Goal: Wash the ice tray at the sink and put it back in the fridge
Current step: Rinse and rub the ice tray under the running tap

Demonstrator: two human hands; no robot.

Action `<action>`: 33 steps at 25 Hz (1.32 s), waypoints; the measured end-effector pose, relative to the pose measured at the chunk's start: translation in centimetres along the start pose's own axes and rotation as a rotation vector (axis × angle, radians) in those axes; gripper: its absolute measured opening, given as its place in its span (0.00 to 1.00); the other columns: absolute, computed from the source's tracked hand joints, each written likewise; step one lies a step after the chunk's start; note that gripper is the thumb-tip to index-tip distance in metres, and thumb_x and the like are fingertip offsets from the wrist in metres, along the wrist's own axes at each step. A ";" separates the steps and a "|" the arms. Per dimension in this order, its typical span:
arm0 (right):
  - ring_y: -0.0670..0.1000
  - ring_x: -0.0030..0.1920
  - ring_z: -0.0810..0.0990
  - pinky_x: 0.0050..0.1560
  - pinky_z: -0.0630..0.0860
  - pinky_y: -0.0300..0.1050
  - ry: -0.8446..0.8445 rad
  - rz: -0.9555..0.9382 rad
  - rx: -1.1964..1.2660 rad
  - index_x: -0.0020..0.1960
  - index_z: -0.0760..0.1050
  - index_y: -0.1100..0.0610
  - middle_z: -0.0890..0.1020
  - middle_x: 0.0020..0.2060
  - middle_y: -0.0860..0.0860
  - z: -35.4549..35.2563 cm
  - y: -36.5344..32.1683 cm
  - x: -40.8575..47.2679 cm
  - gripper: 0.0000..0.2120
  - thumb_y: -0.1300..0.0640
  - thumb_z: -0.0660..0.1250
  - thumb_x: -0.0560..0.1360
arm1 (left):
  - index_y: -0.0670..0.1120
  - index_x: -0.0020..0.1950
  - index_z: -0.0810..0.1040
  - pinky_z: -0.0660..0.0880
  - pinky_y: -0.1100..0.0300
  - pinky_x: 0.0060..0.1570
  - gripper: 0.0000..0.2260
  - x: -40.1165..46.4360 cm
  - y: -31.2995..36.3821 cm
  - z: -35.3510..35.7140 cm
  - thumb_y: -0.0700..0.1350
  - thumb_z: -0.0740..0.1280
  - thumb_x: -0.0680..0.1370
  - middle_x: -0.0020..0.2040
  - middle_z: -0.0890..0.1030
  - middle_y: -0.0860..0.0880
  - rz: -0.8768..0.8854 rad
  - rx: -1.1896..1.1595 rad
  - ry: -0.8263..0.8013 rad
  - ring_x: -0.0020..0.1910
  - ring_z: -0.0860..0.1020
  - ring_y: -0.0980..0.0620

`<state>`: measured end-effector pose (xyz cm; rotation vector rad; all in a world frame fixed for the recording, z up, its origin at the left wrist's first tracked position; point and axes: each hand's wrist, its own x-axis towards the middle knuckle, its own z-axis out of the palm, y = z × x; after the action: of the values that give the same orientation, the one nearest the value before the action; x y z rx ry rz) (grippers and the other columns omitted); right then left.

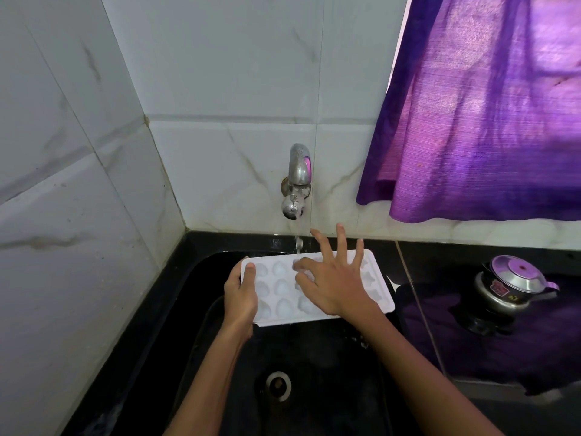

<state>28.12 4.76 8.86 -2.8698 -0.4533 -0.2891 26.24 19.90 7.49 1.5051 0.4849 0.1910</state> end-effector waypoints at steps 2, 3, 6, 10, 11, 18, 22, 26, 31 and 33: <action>0.59 0.74 0.30 0.62 0.20 0.59 -0.013 -0.020 -0.011 0.56 0.77 0.40 0.47 0.77 0.47 -0.2 -0.1 0.2 0.37 0.36 0.34 0.63 | 0.47 0.66 0.70 0.73 0.60 0.40 0.15 -0.1 -0.2 -0.2 0.47 0.56 0.82 0.55 0.75 0.48 0.003 0.007 0.005 0.46 0.75 0.54; 0.58 0.74 0.30 0.60 0.19 0.59 -0.009 -0.015 -0.010 0.54 0.78 0.40 0.47 0.77 0.47 -0.4 0.0 0.2 0.37 0.36 0.35 0.64 | 0.47 0.66 0.71 0.73 0.59 0.41 0.15 -0.1 -0.2 -0.2 0.47 0.56 0.82 0.55 0.75 0.47 -0.005 0.003 0.007 0.47 0.76 0.52; 0.60 0.74 0.36 0.65 0.25 0.63 0.062 -0.029 -0.033 0.49 0.81 0.39 0.57 0.76 0.51 0.3 0.0 -0.1 0.28 0.37 0.43 0.68 | 0.47 0.66 0.71 0.75 0.57 0.42 0.14 0.2 -0.2 -0.3 0.47 0.56 0.81 0.55 0.77 0.46 -0.009 -0.006 0.008 0.50 0.77 0.49; 0.59 0.74 0.31 0.63 0.23 0.65 -0.037 -0.032 -0.029 0.55 0.78 0.38 0.50 0.77 0.48 0.1 0.1 0.6 0.27 0.36 0.43 0.71 | 0.47 0.67 0.70 0.74 0.54 0.48 0.15 0.5 0.0 -0.4 0.48 0.57 0.81 0.57 0.75 0.46 0.006 0.024 0.002 0.52 0.76 0.48; 0.59 0.73 0.29 0.63 0.22 0.65 -0.100 0.011 -0.026 0.54 0.78 0.39 0.47 0.77 0.47 -0.2 0.4 1.0 0.24 0.37 0.45 0.74 | 0.46 0.67 0.70 0.74 0.54 0.48 0.15 0.5 -0.1 -0.3 0.47 0.57 0.81 0.57 0.76 0.46 0.000 0.022 -0.002 0.52 0.76 0.48; 0.58 0.74 0.29 0.64 0.23 0.65 -0.161 0.007 -0.047 0.57 0.77 0.37 0.47 0.77 0.46 -0.5 0.6 1.3 0.28 0.36 0.41 0.72 | 0.46 0.67 0.70 0.75 0.55 0.47 0.16 0.8 -0.2 0.0 0.48 0.57 0.81 0.58 0.76 0.46 -0.036 0.006 -0.020 0.53 0.76 0.47; 0.59 0.74 0.30 0.63 0.22 0.65 -0.089 0.001 -0.064 0.55 0.78 0.37 0.49 0.77 0.47 -0.7 0.6 1.3 0.31 0.37 0.38 0.72 | 0.45 0.66 0.72 0.76 0.50 0.52 0.16 0.7 -0.5 0.0 0.48 0.57 0.81 0.59 0.77 0.43 -0.048 -0.004 -0.022 0.54 0.78 0.45; 0.58 0.74 0.30 0.65 0.26 0.66 -0.175 -0.004 -0.038 0.53 0.79 0.38 0.48 0.77 0.46 -0.8 0.6 1.5 0.27 0.38 0.41 0.74 | 0.46 0.67 0.71 0.74 0.54 0.49 0.16 0.5 -0.2 -0.4 0.47 0.57 0.81 0.59 0.77 0.45 -0.033 -0.004 -0.015 0.53 0.77 0.47; 0.58 0.75 0.32 0.66 0.26 0.65 -0.078 -0.038 -0.017 0.56 0.77 0.36 0.49 0.77 0.46 -0.6 0.0 1.2 0.33 0.38 0.36 0.70 | 0.48 0.70 0.68 0.75 0.55 0.49 0.17 0.5 0.4 -0.5 0.48 0.57 0.81 0.60 0.75 0.46 -0.028 -0.015 -0.027 0.54 0.76 0.48; 0.56 0.74 0.31 0.67 0.27 0.64 -0.168 -0.018 0.075 0.56 0.77 0.36 0.48 0.77 0.45 -1.0 0.3 1.1 0.25 0.40 0.42 0.75 | 0.48 0.70 0.68 0.74 0.55 0.49 0.17 0.7 0.3 -0.9 0.48 0.57 0.81 0.60 0.75 0.46 -0.021 -0.002 -0.025 0.54 0.76 0.48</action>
<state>29.07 4.56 10.04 -2.8297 -0.5082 -0.0332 26.50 21.01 7.65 1.4979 0.4797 0.1563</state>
